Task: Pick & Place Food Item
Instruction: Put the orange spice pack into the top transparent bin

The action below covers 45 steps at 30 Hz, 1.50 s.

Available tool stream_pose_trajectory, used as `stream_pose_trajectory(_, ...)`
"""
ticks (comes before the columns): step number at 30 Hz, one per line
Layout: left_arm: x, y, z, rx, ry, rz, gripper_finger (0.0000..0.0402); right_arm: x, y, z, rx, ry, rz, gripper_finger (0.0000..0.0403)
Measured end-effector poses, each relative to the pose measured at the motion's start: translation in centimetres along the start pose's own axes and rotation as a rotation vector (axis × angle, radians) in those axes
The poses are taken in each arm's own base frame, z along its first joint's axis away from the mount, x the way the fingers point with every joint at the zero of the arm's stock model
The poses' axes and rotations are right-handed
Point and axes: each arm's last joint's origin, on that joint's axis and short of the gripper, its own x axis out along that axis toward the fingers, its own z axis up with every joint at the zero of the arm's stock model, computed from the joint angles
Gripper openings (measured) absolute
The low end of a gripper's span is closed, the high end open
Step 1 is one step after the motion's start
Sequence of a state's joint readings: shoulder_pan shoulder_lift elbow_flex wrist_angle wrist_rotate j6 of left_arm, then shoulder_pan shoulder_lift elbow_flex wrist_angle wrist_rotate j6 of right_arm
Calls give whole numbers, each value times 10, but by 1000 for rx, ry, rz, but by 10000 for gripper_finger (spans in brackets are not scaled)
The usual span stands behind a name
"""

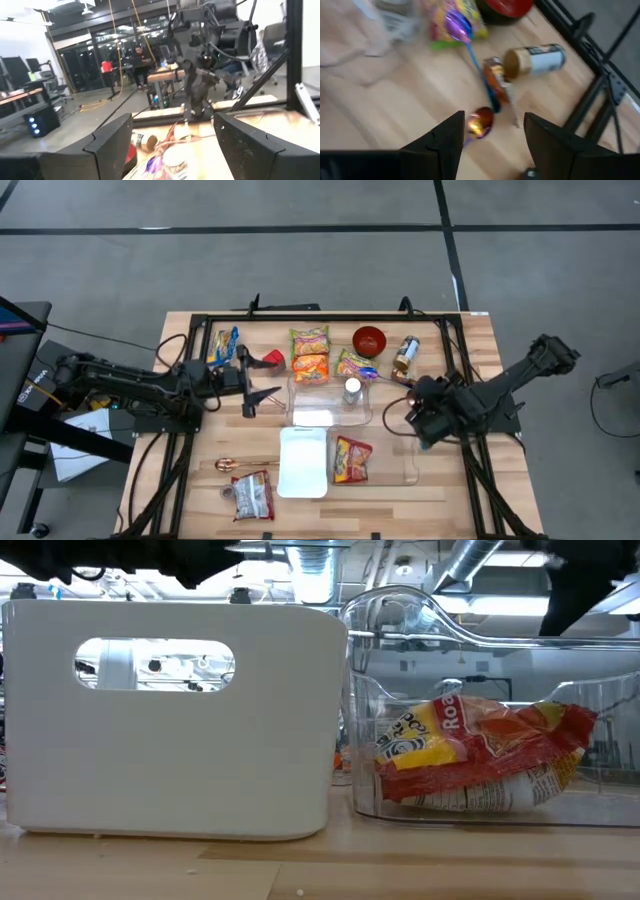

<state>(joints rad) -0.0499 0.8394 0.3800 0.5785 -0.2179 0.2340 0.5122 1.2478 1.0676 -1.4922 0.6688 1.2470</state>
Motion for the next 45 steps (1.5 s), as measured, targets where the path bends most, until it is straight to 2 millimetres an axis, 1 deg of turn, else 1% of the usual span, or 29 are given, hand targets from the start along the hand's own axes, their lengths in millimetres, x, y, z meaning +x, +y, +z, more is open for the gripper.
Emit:
stream_pose_trajectory(8,2,10,-8,15,69,49,273,29,-28,2,-6,73,-94,197)
stream_pose_trajectory(15,2,18,-13,-6,112,87,273,40,-50,12,-21,97,-107,197)
stream_pose_trajectory(21,2,19,-16,-8,133,90,273,46,-63,20,-28,113,-118,197)
stream_pose_trajectory(35,2,18,-18,-5,153,82,273,59,-74,27,-97,220,-92,195)
stream_pose_trajectory(40,2,18,-18,-5,153,82,273,78,-67,19,-161,308,54,189)
stream_pose_trajectory(42,2,18,-18,-6,153,82,273,87,-64,11,-206,350,108,185)
stream_pose_trajectory(45,2,18,-18,-23,152,84,273,96,-61,-1,-260,395,133,178)
